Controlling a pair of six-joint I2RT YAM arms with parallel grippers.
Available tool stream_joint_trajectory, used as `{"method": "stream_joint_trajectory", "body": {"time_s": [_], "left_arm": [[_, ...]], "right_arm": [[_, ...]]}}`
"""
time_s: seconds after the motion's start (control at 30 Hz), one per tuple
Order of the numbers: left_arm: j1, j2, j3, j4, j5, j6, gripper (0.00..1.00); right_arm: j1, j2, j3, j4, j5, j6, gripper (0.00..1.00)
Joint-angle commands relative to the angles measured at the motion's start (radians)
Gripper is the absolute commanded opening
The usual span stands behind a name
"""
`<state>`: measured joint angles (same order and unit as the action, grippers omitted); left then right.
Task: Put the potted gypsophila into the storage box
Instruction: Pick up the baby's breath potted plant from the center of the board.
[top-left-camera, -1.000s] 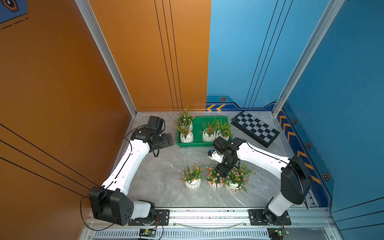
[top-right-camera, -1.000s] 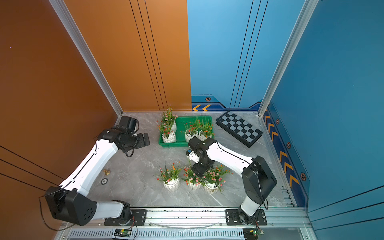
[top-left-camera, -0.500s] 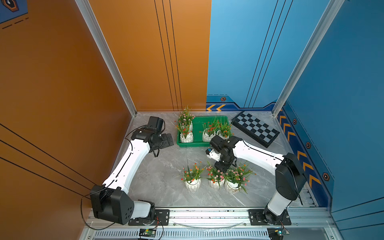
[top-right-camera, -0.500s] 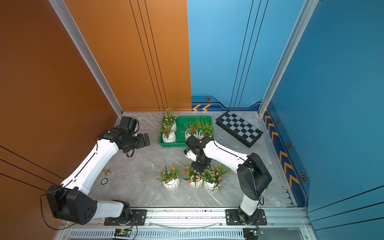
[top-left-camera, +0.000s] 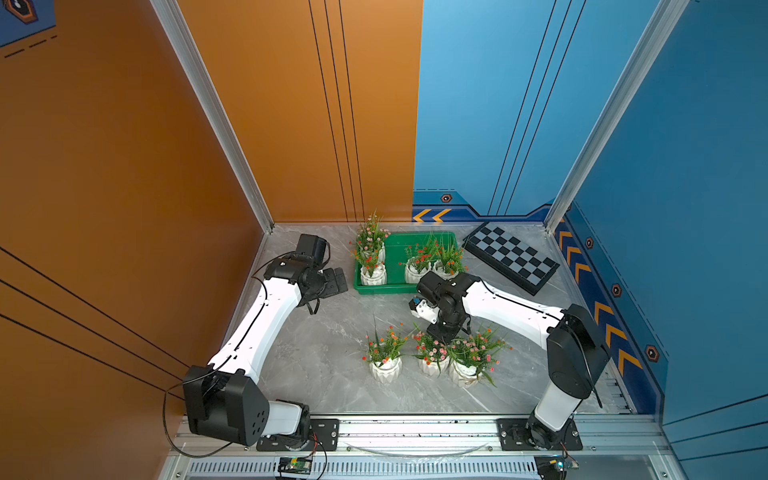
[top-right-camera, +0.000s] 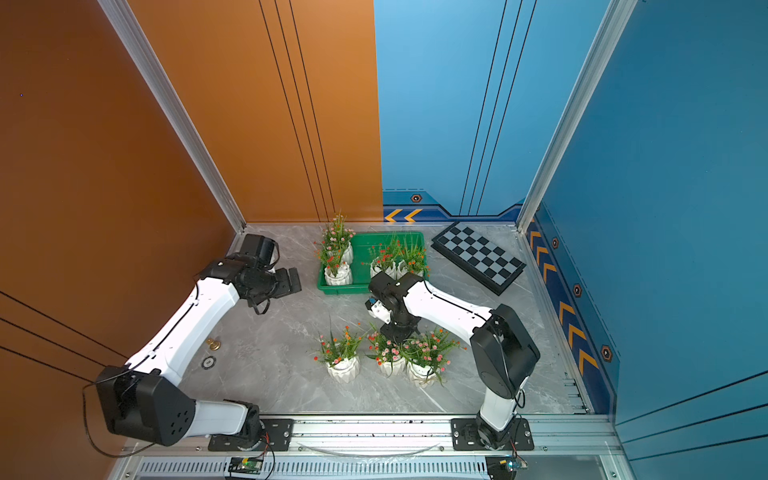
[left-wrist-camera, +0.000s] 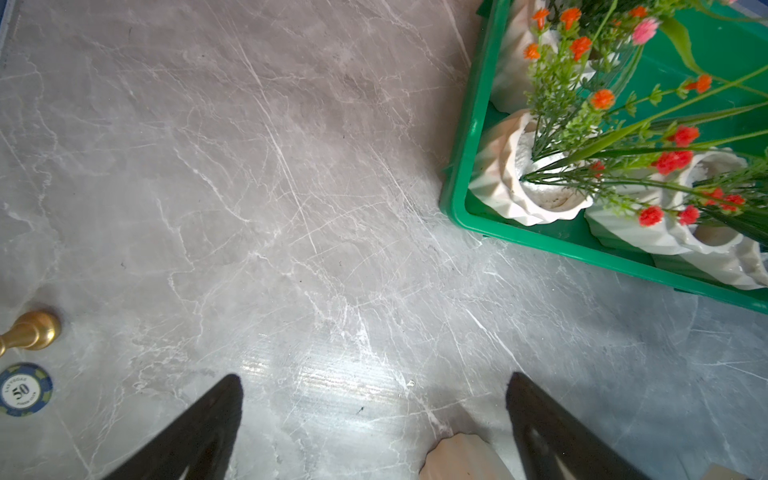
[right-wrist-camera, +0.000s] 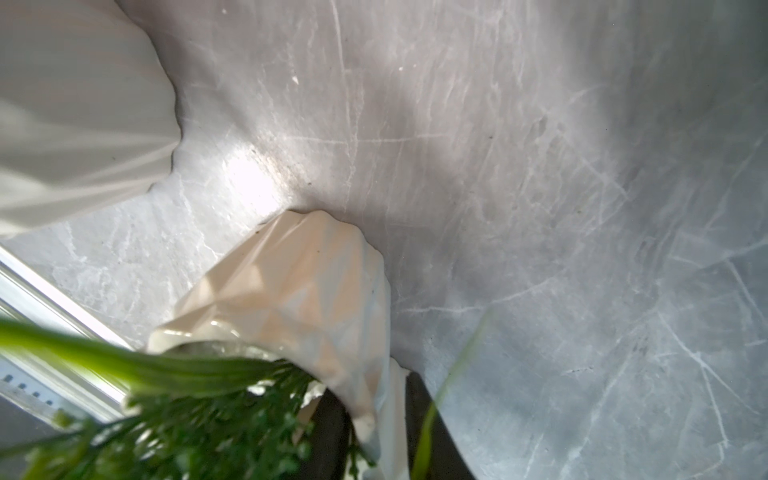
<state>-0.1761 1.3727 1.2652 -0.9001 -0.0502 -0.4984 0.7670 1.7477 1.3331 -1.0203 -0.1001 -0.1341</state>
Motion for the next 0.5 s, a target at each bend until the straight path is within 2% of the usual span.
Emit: {"method": "stream_joint_trajectory", "body": {"time_s": [0.0,0.1,0.2,0.47], "left_arm": [[0.007,0.008,-0.018,0.003,0.021,-0.009,1.00],[0.011,0.008,-0.023,0.005,0.022,-0.009,1.00],[0.013,0.008,-0.026,0.008,0.024,-0.008,1.00],[0.017,0.007,-0.035,0.014,0.032,-0.009,1.00]], "right_arm": [[0.001,0.018,0.024,0.025,0.025,0.004,0.23],[0.001,0.012,0.031,0.024,0.020,0.007,0.20],[-0.003,-0.001,0.043,0.024,0.009,0.010,0.12],[-0.059,-0.042,0.100,0.024,-0.075,0.042,0.11]]}}
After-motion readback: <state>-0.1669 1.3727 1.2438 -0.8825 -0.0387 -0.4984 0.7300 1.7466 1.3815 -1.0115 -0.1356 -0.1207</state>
